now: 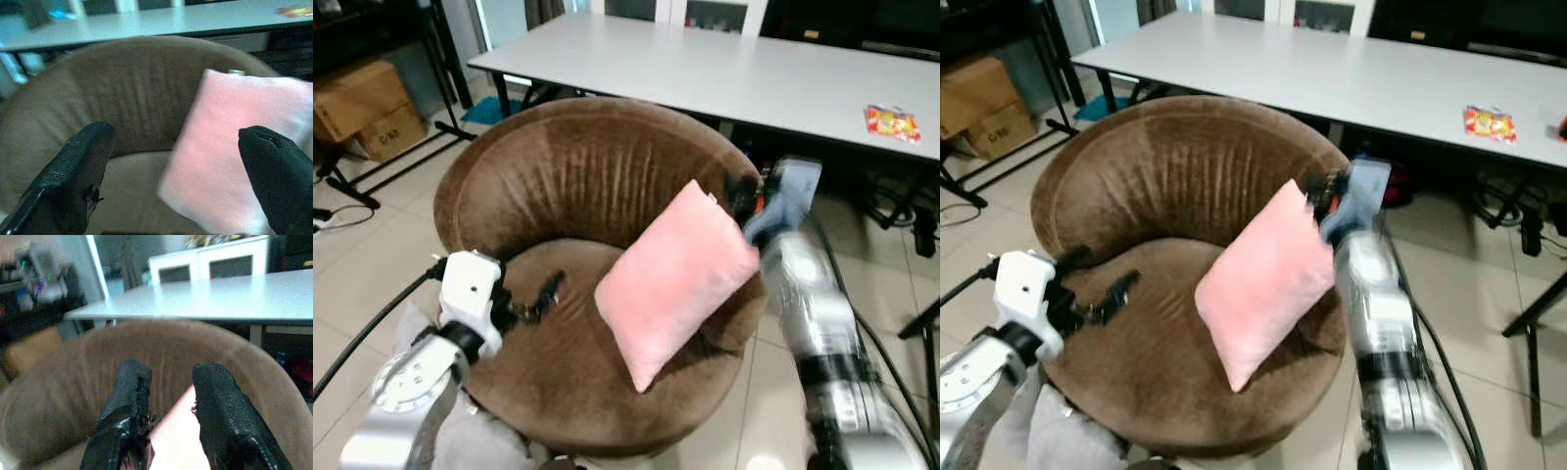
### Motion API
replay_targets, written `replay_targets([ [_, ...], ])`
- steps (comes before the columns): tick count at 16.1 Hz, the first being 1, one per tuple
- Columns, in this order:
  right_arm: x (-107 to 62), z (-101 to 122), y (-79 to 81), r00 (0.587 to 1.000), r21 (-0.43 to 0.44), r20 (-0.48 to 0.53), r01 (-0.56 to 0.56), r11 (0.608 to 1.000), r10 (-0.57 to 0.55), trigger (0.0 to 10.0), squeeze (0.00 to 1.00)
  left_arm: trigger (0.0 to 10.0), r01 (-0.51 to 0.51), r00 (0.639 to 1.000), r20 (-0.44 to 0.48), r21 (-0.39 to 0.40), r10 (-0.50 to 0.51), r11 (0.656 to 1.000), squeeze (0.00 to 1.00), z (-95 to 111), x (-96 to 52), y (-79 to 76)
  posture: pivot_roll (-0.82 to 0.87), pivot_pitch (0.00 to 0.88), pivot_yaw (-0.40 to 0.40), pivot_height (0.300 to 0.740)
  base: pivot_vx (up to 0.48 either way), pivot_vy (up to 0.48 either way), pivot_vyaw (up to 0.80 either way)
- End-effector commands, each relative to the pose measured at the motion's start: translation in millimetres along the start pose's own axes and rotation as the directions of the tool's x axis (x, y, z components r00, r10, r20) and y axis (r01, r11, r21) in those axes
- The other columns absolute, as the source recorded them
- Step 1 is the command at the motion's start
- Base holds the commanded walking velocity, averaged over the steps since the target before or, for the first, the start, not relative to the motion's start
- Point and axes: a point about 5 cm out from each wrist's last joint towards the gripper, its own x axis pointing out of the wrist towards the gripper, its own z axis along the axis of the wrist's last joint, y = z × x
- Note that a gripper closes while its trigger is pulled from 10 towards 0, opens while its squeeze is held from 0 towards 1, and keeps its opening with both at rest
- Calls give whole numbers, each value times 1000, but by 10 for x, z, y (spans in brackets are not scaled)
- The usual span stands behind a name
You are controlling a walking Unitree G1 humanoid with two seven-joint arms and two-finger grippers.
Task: Move the pillow to the sofa from floor
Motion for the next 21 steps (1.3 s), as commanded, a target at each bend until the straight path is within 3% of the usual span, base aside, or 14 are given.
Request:
replay_targets([
  [1, 29, 173, 70, 999, -28, 44, -27, 999, 28, 10000, 0, 10000, -14, 1000, 9, 29, 14, 999, 0, 18, 25, -14, 15, 0, 36, 740, 0, 0, 0],
  [3, -286, 32, 144, 1000, -9, 10, -6, 1000, 6, 10000, 0, 10000, -101, 995, 25, 74, 100, 992, 0, 24, 63, -21, 8, 0, 29, 740, 0, 0, 0],
  [6, -578, -119, 274, 996, -81, -76, -43, 996, 37, 10000, 0, 10000, -161, 987, 32, 97, 159, 982, 0, 8, 41, -23, 13, 0, 18, 740, 0, 0, 0],
  [15, -713, -231, 289, 982, -96, -189, -5, 995, -14, 10000, 0, 10000, -154, 988, 14, 108, 154, 982, 0, -48, 3, -97, 21, 0, 6, 740, 0, 0, 0],
  [21, -720, -220, 269, 979, -95, -199, 18, 995, -37, 10000, 0, 10000, -148, 989, 7, 118, 149, 982, 0, -70, -3, -98, 19, 0, 8, 740, 0, 0, 0],
])
